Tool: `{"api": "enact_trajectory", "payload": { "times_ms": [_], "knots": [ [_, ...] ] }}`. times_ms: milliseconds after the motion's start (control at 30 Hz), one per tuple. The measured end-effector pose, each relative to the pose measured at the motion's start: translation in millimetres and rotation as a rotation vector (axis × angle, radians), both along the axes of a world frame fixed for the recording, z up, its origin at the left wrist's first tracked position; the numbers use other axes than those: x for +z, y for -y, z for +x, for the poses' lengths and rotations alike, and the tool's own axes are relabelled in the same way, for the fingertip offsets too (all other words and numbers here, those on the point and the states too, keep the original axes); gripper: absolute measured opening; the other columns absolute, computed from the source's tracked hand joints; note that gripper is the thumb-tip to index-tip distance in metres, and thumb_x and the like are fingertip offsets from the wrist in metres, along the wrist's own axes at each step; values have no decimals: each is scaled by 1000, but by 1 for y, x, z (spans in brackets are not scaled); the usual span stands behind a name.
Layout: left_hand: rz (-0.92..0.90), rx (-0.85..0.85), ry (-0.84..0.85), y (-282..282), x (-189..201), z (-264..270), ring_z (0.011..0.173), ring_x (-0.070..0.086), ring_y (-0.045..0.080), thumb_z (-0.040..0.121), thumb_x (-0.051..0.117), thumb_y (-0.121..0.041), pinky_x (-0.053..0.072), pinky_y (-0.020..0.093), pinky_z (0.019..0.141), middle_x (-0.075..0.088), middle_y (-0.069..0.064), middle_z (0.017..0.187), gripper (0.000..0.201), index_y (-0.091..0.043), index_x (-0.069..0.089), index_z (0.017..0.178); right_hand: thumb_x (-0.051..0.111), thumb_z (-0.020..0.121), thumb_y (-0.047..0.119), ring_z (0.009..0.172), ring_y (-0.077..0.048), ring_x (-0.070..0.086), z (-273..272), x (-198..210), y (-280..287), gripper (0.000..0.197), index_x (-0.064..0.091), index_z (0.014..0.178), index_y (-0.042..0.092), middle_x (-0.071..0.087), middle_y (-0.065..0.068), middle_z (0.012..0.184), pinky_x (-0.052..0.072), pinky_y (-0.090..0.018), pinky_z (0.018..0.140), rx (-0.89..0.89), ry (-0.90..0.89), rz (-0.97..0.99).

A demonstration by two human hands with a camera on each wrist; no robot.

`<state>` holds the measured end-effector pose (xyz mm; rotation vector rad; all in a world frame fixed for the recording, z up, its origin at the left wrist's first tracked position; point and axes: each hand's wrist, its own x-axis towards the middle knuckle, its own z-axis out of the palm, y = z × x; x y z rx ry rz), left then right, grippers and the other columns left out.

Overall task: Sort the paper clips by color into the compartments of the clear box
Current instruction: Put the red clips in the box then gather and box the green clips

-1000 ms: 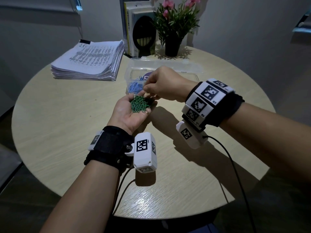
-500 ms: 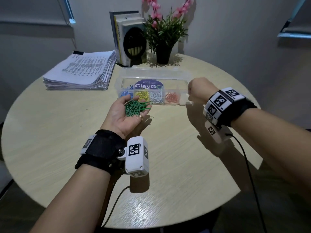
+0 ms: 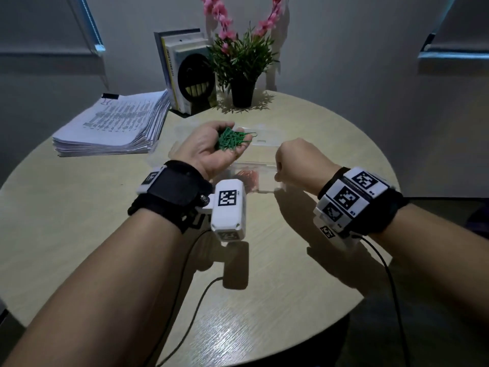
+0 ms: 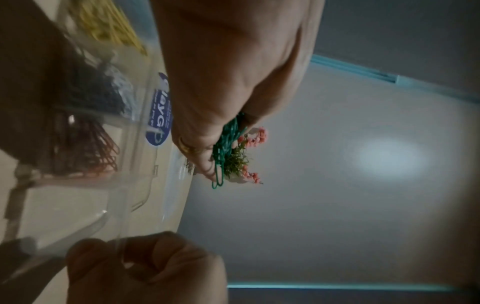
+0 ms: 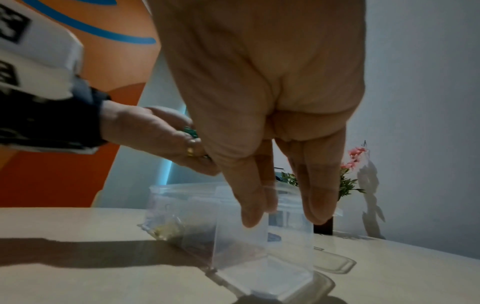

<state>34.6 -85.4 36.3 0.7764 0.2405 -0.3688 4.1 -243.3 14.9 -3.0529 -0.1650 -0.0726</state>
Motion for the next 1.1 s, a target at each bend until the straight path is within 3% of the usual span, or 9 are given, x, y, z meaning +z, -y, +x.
{"api": "enact_trajectory", "payload": {
  "times_ms": [167,467,567,667,733,800,867,967,1100],
  "knots": [
    [244,-101,-28,31,-2,6,75,51,22,101,37,-8,48,35,86,47,15,84,22,-2,48,82,74,80,23,88,-27,65,-14,11,-3,23,73,96,6,71,-14,92,47,-29,70,74,-76,33],
    [626,-212,-36,43,-10,1,67,53,22,100,43,-11,50,31,61,50,14,81,12,-2,48,93,77,77,25,80,-21,63,-20,11,2,21,74,92,10,72,-10,89,43,-24,65,69,-81,119],
    [658,-265,-13,42,-10,-2,83,58,25,99,46,-14,53,37,68,56,17,99,15,-2,50,108,76,78,24,82,-22,64,-19,11,4,20,75,92,10,72,-11,89,43,-25,65,77,-77,122],
    [731,-336,26,38,-8,-2,112,55,22,99,46,-22,49,35,91,53,12,125,29,-2,51,120,74,81,22,78,-22,61,-17,12,5,18,75,93,10,72,-11,89,39,-23,61,78,-74,120],
    [766,-381,56,36,-4,-2,83,57,16,99,47,-27,49,25,70,55,11,97,30,-1,52,113,73,82,22,73,-21,57,-15,12,5,17,74,93,10,70,-11,88,35,-22,57,75,-68,116],
    [809,-402,74,34,2,-6,59,39,12,97,47,-30,34,23,54,42,6,75,27,-4,49,103,73,81,21,73,-22,58,-13,11,5,17,74,93,9,70,-11,87,36,-23,59,73,-58,109],
    [848,-418,121,31,5,-5,65,46,15,98,46,-33,38,26,63,48,9,80,33,-5,50,114,74,81,21,76,-25,61,-10,9,5,18,74,92,7,70,-13,88,38,-24,61,70,-43,96],
    [937,-451,222,18,10,-5,123,48,28,98,45,-36,34,39,105,51,17,133,50,-4,45,136,73,81,29,73,-25,60,-5,7,4,24,73,90,7,70,-12,84,37,-26,60,70,-29,58],
    [1199,-389,356,-16,18,-7,117,53,23,94,56,-32,37,38,102,61,8,123,32,-10,65,116,68,83,42,87,-27,58,-7,3,-1,31,70,98,15,59,-8,98,43,-31,67,103,32,-22]
  ]
}}
